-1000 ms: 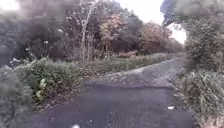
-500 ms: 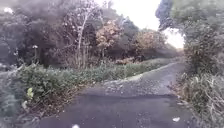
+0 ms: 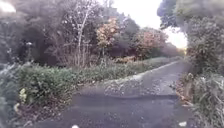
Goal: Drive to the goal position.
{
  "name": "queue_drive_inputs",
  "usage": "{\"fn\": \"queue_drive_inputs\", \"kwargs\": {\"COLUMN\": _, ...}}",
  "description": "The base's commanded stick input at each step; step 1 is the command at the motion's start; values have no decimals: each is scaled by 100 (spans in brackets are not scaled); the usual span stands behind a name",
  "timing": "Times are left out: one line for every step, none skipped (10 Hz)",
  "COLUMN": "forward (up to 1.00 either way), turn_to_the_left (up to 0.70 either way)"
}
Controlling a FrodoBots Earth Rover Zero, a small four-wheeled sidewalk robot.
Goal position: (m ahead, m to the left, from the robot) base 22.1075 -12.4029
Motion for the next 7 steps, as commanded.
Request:
{"fn": "queue_drive_inputs", "kwargs": {"forward": 0, "turn_to_the_left": -45}}
{"fn": "queue_drive_inputs", "kwargs": {"forward": 0, "turn_to_the_left": -45}}
{"fn": "queue_drive_inputs", "kwargs": {"forward": 0, "turn_to_the_left": -45}}
{"fn": "queue_drive_inputs", "kwargs": {"forward": 0, "turn_to_the_left": -45}}
{"fn": "queue_drive_inputs", "kwargs": {"forward": 0, "turn_to_the_left": -45}}
{"fn": "queue_drive_inputs", "kwargs": {"forward": 0, "turn_to_the_left": -45}}
{"fn": "queue_drive_inputs", "kwargs": {"forward": 0, "turn_to_the_left": -45}}
